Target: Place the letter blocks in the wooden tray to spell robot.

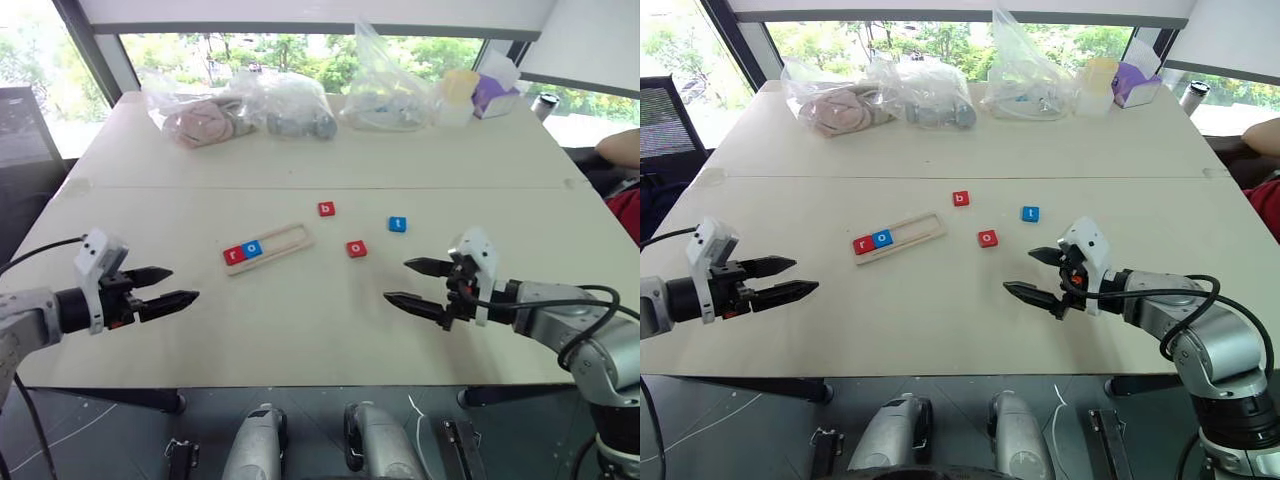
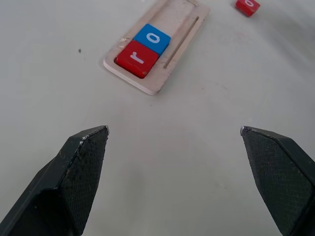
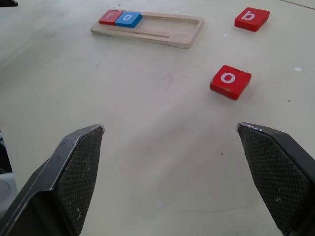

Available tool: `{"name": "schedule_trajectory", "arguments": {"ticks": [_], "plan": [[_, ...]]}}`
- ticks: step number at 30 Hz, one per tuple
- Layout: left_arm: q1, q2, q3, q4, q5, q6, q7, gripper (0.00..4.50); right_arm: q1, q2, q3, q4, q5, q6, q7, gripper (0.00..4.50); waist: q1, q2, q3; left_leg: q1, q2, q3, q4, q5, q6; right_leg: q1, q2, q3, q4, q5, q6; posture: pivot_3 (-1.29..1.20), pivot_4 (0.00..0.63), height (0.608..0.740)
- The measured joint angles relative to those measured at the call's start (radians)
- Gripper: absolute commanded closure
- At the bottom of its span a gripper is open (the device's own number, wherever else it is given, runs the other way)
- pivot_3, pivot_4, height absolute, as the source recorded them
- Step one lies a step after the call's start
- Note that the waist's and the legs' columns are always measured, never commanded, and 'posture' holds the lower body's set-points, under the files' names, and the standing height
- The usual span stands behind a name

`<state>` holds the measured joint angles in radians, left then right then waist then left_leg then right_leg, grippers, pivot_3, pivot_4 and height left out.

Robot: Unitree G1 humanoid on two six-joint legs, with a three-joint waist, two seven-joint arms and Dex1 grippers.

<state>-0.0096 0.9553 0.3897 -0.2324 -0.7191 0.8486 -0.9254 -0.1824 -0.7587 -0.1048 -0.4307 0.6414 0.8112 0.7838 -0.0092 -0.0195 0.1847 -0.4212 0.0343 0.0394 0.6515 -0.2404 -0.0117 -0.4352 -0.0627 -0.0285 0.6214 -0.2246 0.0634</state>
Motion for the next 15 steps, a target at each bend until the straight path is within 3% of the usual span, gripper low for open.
{"name": "schedule_trajectory", "arguments": {"ticks": [15], "plan": [[0.006,-0.004,0.014,-0.017,0.017,-0.019,0.008,0.00,-0.010,0.000,0.020,0.005,-0.015,-0.015,0.007,0.05,0.001,0.000,0.000,0.000,-0.001,0.003,0.000,0.000,0.000,0.000,0.000,0.000,0.001,0.000,0.000,0.00,0.150,0.740]]}}
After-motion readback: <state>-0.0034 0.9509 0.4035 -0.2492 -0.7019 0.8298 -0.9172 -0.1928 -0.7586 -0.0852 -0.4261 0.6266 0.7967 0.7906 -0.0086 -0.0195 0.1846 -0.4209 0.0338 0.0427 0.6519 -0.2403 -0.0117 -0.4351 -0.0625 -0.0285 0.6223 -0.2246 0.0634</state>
